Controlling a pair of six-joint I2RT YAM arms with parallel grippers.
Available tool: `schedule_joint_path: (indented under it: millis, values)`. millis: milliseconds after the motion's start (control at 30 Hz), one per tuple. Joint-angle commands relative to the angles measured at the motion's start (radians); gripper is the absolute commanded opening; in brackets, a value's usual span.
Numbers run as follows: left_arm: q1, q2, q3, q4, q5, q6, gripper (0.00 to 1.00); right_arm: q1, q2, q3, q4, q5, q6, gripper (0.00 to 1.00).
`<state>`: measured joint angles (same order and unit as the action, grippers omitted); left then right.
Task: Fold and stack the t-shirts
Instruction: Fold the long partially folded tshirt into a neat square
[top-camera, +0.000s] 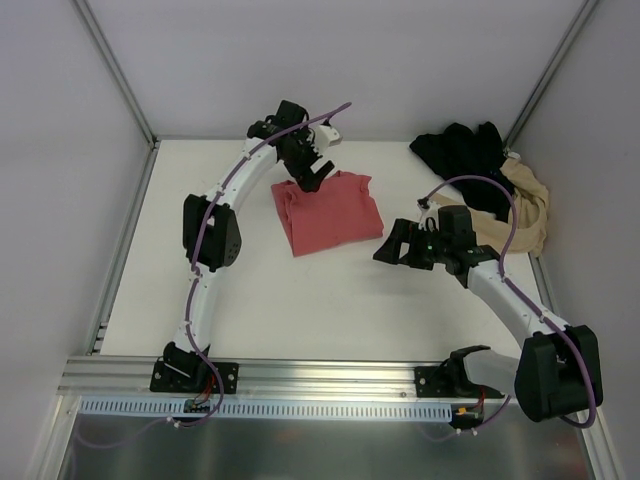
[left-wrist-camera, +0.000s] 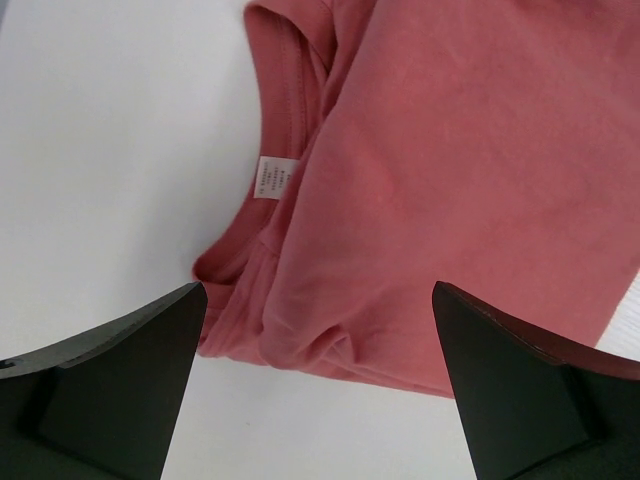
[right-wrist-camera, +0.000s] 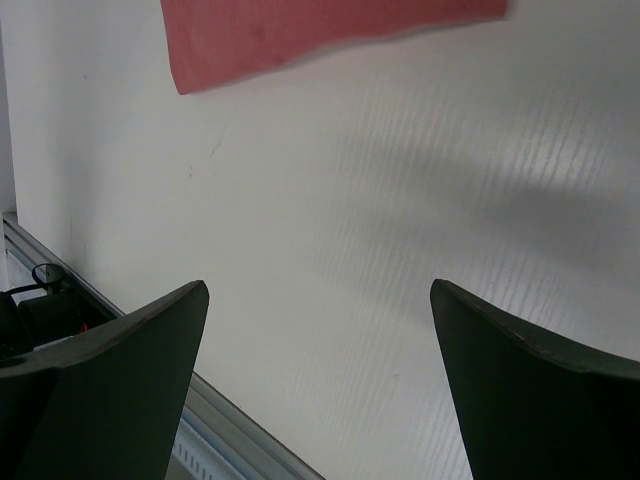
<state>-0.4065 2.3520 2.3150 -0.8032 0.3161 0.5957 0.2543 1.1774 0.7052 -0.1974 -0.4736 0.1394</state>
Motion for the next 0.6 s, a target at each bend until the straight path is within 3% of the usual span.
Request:
schedule_joint_path:
  millis: [0, 267, 567]
  values:
    - [-0.009, 0.001, 0.011, -0.042, 0.084, 0.018, 0.99, 0.007, -0.009, 0.005, 0.001, 0.021, 0.014, 0.99]
    - [-0.017, 0.035, -0.003, -0.011, 0.170, -0.019, 0.99, 0.014, -0.009, -0.006, 0.003, 0.036, 0.023, 1.00]
    - [-0.022, 0.082, -0.029, 0.033, 0.130, -0.017, 0.99, 0.014, -0.018, 0.000, -0.019, 0.038, 0.006, 0.99]
